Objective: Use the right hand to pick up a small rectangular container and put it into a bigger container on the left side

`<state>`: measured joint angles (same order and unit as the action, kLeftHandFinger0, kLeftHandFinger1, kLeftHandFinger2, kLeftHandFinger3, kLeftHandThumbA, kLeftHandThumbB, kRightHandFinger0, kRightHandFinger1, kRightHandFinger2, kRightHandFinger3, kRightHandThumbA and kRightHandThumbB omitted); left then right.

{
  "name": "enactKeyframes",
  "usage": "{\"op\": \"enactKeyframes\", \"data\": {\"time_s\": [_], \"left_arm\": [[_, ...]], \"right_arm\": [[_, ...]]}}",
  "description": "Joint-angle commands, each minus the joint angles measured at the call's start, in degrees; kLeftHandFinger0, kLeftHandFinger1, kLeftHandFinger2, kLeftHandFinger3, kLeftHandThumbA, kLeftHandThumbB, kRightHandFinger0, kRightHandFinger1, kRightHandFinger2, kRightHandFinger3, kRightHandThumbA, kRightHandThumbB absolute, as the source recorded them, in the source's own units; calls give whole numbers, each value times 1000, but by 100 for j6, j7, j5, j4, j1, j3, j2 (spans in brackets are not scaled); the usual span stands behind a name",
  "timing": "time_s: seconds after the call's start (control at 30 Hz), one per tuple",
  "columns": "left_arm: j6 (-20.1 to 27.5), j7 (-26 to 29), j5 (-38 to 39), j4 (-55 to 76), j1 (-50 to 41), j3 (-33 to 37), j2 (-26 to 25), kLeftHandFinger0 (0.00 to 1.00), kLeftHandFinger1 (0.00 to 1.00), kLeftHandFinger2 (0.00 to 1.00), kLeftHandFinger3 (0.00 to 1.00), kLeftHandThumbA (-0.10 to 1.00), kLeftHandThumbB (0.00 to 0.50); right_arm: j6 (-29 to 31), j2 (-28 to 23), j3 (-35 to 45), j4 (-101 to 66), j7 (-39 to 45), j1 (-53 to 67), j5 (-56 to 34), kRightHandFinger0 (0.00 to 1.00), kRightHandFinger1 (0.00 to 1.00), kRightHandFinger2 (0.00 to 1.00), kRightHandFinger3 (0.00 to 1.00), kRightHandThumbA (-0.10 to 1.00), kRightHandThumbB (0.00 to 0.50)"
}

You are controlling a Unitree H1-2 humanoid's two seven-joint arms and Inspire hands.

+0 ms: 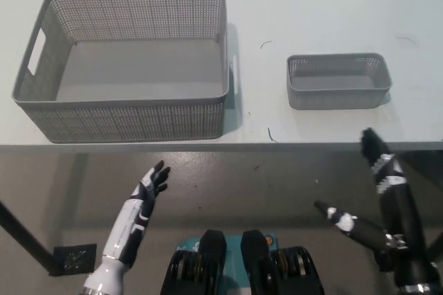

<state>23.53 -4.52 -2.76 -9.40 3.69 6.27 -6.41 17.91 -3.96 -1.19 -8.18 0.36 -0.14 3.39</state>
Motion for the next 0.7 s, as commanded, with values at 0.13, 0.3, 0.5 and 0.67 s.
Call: {"op": "enactKeyframes", "data": {"time_s": [0.13, 0.3, 0.5, 0.67], "left_arm": [[340, -316, 234, 212, 173, 143, -10, 1000, 1000, 1000, 1000, 1000, 321], [340, -341, 225, 204, 88, 169, 16, 1000, 1000, 1000, 1000, 1000, 340], [318, -402, 264, 221, -15, 161, -52, 1000, 1000, 1000, 1000, 1000, 344], [340, -347, 241, 203, -58, 90, -77, 1000, 1000, 1000, 1000, 1000, 363]], "right_arm": [[452, -141, 750, -703, -447, -469, 264, 1000, 1000, 1000, 1000, 1000, 110], [-468, -798, 1096, -1182, -124, -1032, 167, 1000, 1000, 1000, 1000, 1000, 200], [-2387, -2539, 1205, -1428, 713, -2436, 585, 1000, 1000, 1000, 1000, 1000, 356], [-3572, -3695, 379, -1085, 1844, -4207, 1116, 1000, 1000, 1000, 1000, 1000, 352]]}}
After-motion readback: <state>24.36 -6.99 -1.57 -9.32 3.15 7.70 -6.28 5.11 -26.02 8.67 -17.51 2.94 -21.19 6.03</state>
